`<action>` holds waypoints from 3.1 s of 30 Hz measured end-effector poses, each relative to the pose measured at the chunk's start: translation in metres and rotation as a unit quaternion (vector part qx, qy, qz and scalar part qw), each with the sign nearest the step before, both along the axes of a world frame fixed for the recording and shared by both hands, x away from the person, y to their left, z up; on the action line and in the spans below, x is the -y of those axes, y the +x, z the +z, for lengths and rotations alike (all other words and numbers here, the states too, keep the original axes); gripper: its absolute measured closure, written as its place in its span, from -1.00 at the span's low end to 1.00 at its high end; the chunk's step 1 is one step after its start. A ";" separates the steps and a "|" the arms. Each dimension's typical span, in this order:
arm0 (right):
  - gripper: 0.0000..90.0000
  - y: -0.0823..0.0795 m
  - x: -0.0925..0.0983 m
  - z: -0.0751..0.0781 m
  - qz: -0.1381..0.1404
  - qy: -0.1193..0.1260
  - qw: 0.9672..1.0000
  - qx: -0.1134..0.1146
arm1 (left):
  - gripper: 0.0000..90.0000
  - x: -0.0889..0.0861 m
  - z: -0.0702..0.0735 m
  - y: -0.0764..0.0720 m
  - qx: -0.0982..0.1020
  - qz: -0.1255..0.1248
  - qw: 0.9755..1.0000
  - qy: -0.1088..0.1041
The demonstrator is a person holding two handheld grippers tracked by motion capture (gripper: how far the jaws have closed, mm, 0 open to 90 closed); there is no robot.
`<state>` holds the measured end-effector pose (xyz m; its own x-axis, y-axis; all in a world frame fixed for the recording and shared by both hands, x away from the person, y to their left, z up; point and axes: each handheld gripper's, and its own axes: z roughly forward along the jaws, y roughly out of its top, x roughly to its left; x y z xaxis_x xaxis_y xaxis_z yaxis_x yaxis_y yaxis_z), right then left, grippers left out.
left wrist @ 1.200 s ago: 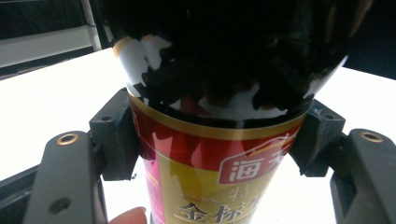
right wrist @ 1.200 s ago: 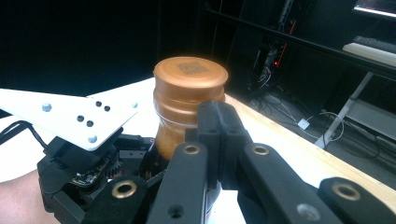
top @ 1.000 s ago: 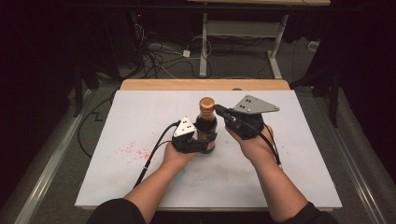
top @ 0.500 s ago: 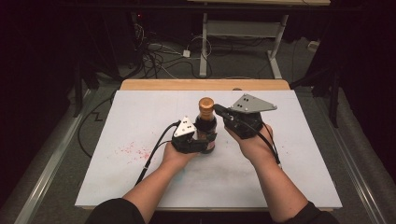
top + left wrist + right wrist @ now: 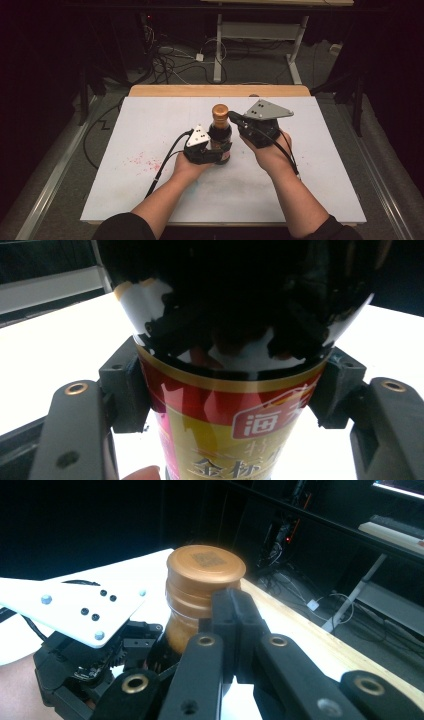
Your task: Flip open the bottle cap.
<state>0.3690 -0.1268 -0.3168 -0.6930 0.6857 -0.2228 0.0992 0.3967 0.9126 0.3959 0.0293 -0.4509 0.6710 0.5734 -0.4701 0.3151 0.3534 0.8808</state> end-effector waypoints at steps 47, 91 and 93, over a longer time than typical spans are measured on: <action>1.00 0.003 0.011 -0.002 0.007 0.007 1.000 -0.012 | -0.36 0.001 -0.002 0.000 0.006 -0.005 1.000 -0.001; 1.00 0.001 0.004 0.000 0.006 0.019 1.000 -0.004 | -0.36 0.001 -0.003 0.000 0.007 -0.002 1.000 -0.007; 1.00 0.001 0.004 0.000 0.005 0.019 1.000 -0.003 | -0.36 0.001 -0.003 0.000 0.007 -0.001 1.000 -0.007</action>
